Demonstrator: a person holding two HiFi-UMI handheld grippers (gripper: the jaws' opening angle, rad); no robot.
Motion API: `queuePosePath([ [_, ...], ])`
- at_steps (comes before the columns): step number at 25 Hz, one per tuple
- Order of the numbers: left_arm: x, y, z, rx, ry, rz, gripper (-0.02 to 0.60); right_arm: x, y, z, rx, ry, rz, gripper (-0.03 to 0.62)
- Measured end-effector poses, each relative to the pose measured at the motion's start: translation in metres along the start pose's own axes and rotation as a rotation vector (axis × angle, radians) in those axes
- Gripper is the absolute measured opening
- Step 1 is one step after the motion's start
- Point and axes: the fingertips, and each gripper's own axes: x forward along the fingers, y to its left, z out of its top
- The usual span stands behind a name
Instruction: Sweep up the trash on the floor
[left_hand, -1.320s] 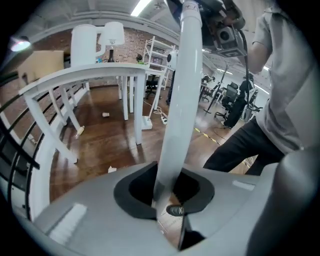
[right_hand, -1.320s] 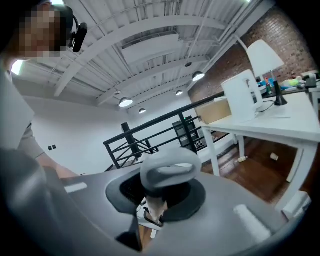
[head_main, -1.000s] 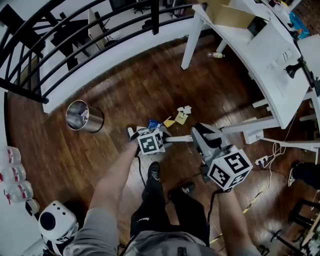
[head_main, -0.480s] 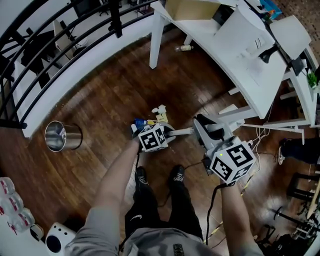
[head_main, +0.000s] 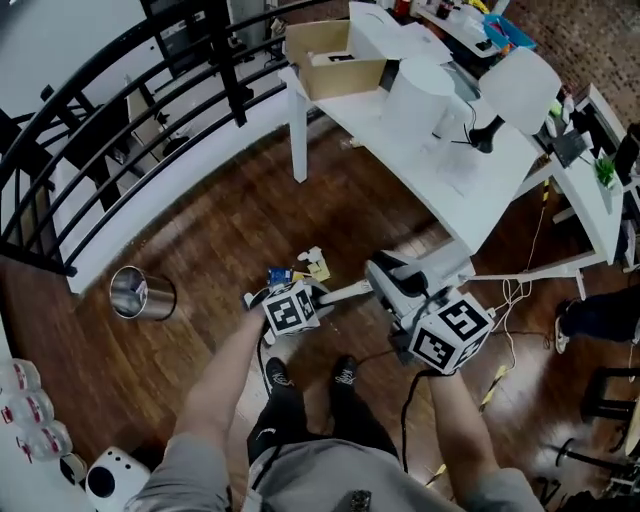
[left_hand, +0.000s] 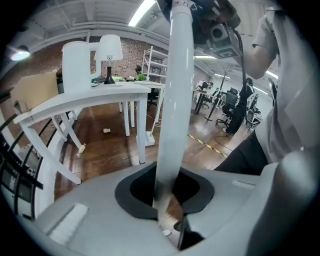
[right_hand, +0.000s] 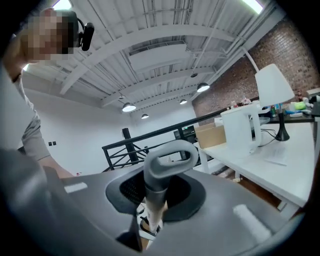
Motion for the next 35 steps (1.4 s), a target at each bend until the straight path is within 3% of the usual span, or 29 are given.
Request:
queuePosePath([
  [5,-0.066,-0.029,0.015,-0.044,0.029,0.087,0.054,-0.017,0.057,0.048,-0.07,-0.055,0.111,0.061],
  [8,-0.107,-0.026,0.01,-0.049,0.047,0.155,0.054,-0.008,0.09,0.068,-0.131,-0.098,0.176,0.061],
  [12,-0.134,-0.045,-0.009,-0.075,0.069,0.186,0.054,-0.006,0.126,0.066,-0.159,-0.1,0.198,0.063],
  [18,-0.166,-0.041,-0.025,-0.082,0.085,0.226,0.054,0.013,0.162,0.075,-0.245,-0.096,0.247,0.066],
  [27,-0.179,-0.035,-0.015,-0.063,0.05,0.25,0.052,0.019,0.185,0.091,-0.314,-0.12,0.256,0.064],
  [35,-0.176,-0.035,-0.009,-0.052,0.04,0.235,0.052,0.013,0.181,0.093,-0.309,-0.118,0.231,0.063],
])
